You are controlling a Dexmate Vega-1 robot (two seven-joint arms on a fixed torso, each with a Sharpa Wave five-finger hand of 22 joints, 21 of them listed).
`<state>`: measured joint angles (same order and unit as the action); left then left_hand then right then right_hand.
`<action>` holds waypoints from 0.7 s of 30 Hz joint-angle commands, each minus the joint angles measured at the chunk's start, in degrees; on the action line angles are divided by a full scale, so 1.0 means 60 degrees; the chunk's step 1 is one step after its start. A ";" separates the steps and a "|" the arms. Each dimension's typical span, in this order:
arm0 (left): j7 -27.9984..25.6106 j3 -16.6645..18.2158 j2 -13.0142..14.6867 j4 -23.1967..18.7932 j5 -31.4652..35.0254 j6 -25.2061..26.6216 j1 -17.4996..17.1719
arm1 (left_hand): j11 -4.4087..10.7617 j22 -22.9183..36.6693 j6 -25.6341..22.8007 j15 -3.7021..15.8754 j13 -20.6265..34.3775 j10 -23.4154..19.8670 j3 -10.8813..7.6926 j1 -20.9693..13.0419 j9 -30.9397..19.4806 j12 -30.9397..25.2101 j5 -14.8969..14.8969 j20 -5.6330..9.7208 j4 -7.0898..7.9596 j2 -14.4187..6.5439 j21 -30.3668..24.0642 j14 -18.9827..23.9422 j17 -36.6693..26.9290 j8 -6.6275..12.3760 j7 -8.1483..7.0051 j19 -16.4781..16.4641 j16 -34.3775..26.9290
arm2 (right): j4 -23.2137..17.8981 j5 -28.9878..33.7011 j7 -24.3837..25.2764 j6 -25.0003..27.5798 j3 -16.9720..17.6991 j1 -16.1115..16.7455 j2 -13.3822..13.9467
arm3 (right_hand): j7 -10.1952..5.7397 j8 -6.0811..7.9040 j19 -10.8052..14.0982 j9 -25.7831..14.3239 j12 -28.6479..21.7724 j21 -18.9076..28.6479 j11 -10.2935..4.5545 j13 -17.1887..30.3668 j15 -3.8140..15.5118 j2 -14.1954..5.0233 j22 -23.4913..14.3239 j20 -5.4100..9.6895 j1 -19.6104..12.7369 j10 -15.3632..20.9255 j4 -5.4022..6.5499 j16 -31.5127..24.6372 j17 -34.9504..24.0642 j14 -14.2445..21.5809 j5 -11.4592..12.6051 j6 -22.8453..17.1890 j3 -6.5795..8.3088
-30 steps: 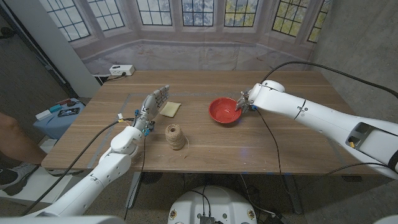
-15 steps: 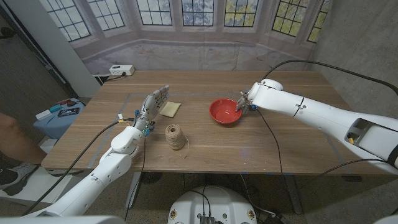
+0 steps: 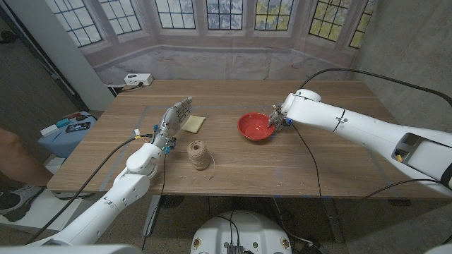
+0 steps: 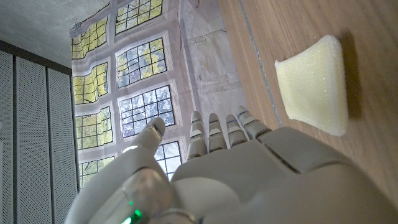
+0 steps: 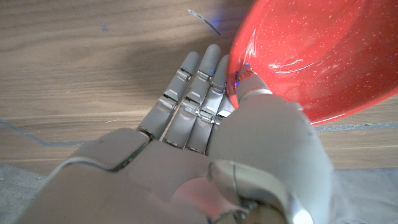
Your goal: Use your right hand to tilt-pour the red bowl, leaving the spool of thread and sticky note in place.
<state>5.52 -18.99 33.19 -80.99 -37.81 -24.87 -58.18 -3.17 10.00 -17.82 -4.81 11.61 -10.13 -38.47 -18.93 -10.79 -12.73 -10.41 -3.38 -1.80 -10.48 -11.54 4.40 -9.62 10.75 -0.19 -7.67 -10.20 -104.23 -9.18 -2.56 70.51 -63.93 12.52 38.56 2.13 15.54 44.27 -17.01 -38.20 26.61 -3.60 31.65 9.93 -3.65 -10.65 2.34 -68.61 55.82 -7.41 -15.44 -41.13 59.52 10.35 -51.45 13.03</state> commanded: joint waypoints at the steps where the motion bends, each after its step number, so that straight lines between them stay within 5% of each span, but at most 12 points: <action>1: -0.0050 0.0015 0.0020 -0.0110 -0.0003 -0.0016 -0.0124 | -0.0016 0.0023 -0.0120 -0.0064 0.0010 -0.0065 -0.0013 -0.0100 -0.0028 0.0008 -0.0035 -0.0017 0.0073 -0.0003 0.0031 -0.0032 -0.0031 0.0090 0.0035 0.0020 -0.0017 | 0.0036 -0.0153 -0.0237 0.0059 -0.0157 -0.0198 -0.0001 | 0.0041 -0.0120 -0.0076 0.0020 0.0128 -0.0033 0.0098 -0.0087 -0.0121 0.0017 -0.0014 -0.0071 0.0141 -0.0134 0.0018 0.0111 -0.0006 -0.0118 -0.0022 0.0181 -0.0030; 21: -0.0031 0.0012 0.0021 -0.0087 0.0004 -0.0009 -0.0084 | -0.0043 0.0023 -0.0179 -0.0105 0.0011 -0.0012 -0.0001 -0.0115 -0.0037 0.0029 -0.0033 -0.0020 0.0069 0.0003 0.0031 -0.0053 -0.0026 0.0089 0.0041 0.0031 -0.0011 | 0.0207 -0.0334 -0.0542 0.0096 -0.0344 -0.0520 -0.0015 | 0.0241 -0.0445 -0.0282 0.0111 0.0296 -0.0116 0.0263 -0.0198 -0.0383 0.0102 -0.0005 -0.0286 0.0381 -0.0403 0.0011 0.0255 0.0094 -0.0392 -0.0010 0.0634 -0.0180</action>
<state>5.21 -18.91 33.34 -81.65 -37.78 -24.93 -58.88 -3.17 10.00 -18.33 -4.82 11.59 -10.13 -38.47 -18.93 -10.79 -12.73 -10.41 -3.38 -1.80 -10.48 -11.54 4.38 -9.62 11.07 -0.10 -7.67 -10.20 -103.78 -10.64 -4.80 71.06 -65.32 10.44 38.59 3.49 13.31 42.71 -16.23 -36.73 26.12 -2.06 30.22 8.07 -3.03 -10.66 0.78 -67.08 53.89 -7.26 -14.16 -40.59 57.53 10.35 -47.84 12.25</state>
